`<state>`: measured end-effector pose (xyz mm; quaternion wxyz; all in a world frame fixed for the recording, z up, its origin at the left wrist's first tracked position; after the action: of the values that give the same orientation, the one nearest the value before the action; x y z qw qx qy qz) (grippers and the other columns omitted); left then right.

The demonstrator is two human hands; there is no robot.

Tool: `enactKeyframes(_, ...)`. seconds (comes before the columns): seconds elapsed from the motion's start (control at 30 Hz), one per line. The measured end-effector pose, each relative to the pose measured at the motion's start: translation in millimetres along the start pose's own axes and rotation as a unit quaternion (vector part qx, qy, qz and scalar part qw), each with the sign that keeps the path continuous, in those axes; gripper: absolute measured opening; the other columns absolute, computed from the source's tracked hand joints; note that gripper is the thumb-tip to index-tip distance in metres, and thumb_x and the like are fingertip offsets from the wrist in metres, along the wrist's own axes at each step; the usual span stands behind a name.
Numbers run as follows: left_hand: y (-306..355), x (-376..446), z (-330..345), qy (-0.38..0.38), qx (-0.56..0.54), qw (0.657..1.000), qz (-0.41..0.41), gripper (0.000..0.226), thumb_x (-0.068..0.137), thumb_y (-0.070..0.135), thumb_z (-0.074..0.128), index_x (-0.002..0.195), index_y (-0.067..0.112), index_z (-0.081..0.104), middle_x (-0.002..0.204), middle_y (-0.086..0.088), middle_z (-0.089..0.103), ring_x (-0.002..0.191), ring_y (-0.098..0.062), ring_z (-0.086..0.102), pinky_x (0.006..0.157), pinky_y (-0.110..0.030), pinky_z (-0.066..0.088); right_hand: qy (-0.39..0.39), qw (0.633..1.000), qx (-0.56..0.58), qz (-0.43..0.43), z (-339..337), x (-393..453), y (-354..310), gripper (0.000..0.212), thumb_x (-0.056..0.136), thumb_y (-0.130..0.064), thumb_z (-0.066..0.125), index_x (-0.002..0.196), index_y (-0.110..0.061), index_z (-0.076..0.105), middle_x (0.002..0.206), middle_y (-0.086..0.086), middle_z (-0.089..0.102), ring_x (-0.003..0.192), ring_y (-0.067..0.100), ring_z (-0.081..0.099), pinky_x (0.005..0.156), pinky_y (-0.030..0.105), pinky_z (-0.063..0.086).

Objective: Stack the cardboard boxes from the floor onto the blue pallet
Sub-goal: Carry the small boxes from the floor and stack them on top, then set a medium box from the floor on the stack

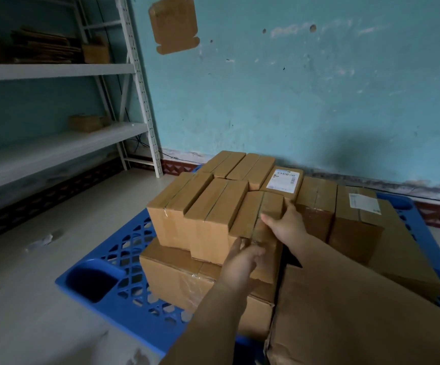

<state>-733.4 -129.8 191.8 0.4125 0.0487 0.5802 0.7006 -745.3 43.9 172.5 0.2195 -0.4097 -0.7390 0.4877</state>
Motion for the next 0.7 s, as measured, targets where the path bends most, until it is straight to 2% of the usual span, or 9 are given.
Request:
enactKeyframes(0.07, 6.2, -1.0, -13.8, -0.006, 0.014, 1.0, 0.007, 0.067, 0.082, 0.011, 0.06, 0.141, 0.025, 0.032, 0.103, 0.006, 0.051, 0.123, -0.025, 0.042, 0.09, -0.037, 0.039, -0.004, 1.0, -0.027, 0.005, 4.1, 3.2, -1.7, 0.082, 0.076, -0.037, 0.07, 0.142, -0.013, 0.027, 0.139, 0.015, 0.042, 0.124, 0.033, 0.044, 0.103, 0.047, 0.039)
enactKeyframes(0.17, 18.9, -13.2, -60.4, 0.024, 0.066, 0.997, 0.041, 0.067, 0.079, 0.018, 0.063, 0.139, 0.025, 0.036, 0.13, -0.002, 0.048, 0.114, -0.02, 0.047, 0.082, -0.033, 0.043, 0.045, 0.986, -0.157, -0.03, 4.5, -3.5, -12.4, 0.076, 0.08, -0.04, 0.065, 0.137, -0.002, 0.033, 0.138, 0.021, 0.039, 0.126, 0.038, 0.038, 0.106, 0.045, 0.033)
enactKeyframes(0.23, 27.5, -29.6, -112.0, 0.105, 0.086, 0.986, 0.094, 0.055, 0.079, 0.017, 0.063, 0.13, 0.026, 0.044, 0.122, -0.002, 0.055, 0.099, -0.009, 0.056, 0.072, -0.026, 0.047, 0.116, 0.952, -0.242, -0.151, 11.5, -16.8, -32.2, 0.067, 0.081, -0.039, 0.063, 0.129, 0.002, 0.041, 0.134, 0.026, 0.041, 0.128, 0.04, 0.034, 0.108, 0.045, 0.03)
enactKeyframes(0.3, 33.9, -52.8, -177.2, 0.217, 0.091, 0.962, 0.137, 0.049, 0.085, 0.012, 0.058, 0.131, 0.021, 0.045, 0.119, -0.004, 0.057, 0.097, -0.011, 0.058, 0.077, -0.025, 0.046, 0.133, 0.91, -0.251, -0.301, 40.6, -41.1, -66.2, 0.061, 0.079, -0.036, 0.065, 0.125, 0.0, 0.046, 0.131, 0.026, 0.045, 0.127, 0.041, 0.034, 0.108, 0.048, 0.028)
enactKeyframes(0.33, 35.3, -66.4, -212.3, 0.276, 0.098, 0.945, 0.146, 0.051, 0.086, 0.011, 0.058, 0.134, 0.018, 0.043, 0.122, -0.007, 0.056, 0.101, -0.017, 0.055, 0.082, -0.03, 0.043, 0.107, 0.891, -0.242, -0.369, 64.2, -57.8, -86.2, 0.061, 0.077, -0.033, 0.068, 0.125, -0.002, 0.047, 0.129, 0.025, 0.047, 0.126, 0.041, 0.035, 0.108, 0.048, 0.027)
enactKeyframes(0.4, 34.0, -99.2, -281.9, 0.372, 0.124, 0.908, 0.146, 0.053, 0.085, 0.01, 0.058, 0.135, 0.014, 0.043, 0.128, -0.011, 0.054, 0.108, -0.025, 0.053, 0.089, -0.034, 0.041, 0.004, 0.847, -0.233, -0.477, 124.6, -101.6, -122.5, 0.063, 0.073, -0.031, 0.073, 0.125, -0.004, 0.049, 0.128, 0.021, 0.05, 0.124, 0.039, 0.037, 0.107, 0.044, 0.024)
enactKeyframes(0.47, 25.2, -138.7, -345.6, 0.438, 0.13, 0.878, 0.143, 0.053, 0.083, 0.01, 0.06, 0.134, 0.015, 0.045, 0.131, -0.015, 0.052, 0.113, -0.028, 0.054, 0.089, -0.029, 0.039, -0.124, 0.811, -0.224, -0.526, 194.9, -160.4, -147.2, 0.068, 0.072, -0.037, 0.073, 0.128, -0.009, 0.048, 0.13, 0.014, 0.048, 0.126, 0.033, 0.036, 0.106, 0.038, 0.025)
enactKeyframes(0.57, -3.4, -202.6, -425.2, 0.521, 0.122, 0.838, 0.112, 0.054, 0.082, 0.016, 0.062, 0.133, 0.019, 0.045, 0.133, -0.013, 0.05, 0.108, -0.028, 0.054, 0.086, -0.027, 0.04, -0.293, 0.798, -0.191, -0.491, 294.8, -253.6, -151.5, 0.077, 0.07, -0.047, 0.071, 0.134, -0.019, 0.039, 0.138, 0.004, 0.04, 0.131, 0.023, 0.03, 0.105, 0.034, 0.027)
enactKeyframes(0.7, -64.2, -275.4, -507.8, 0.612, 0.089, 0.784, 0.062, 0.057, 0.079, 0.016, 0.063, 0.132, 0.019, 0.046, 0.131, -0.013, 0.052, 0.099, -0.026, 0.058, 0.083, -0.03, 0.046, -0.439, 0.788, -0.216, -0.373, 402.7, -361.1, -114.0, 0.096, 0.065, -0.054, 0.073, 0.141, -0.024, 0.024, 0.146, 0.005, 0.029, 0.133, 0.026, 0.031, 0.106, 0.039, 0.033)
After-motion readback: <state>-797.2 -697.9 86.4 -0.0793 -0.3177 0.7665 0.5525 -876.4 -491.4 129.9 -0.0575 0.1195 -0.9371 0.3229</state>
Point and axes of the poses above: each hand's wrist, its own x-axis towards the middle knuckle, its own z-axis out of the palm, y = z × x, the point moved 1 cm from there along x, towards the middle knuckle
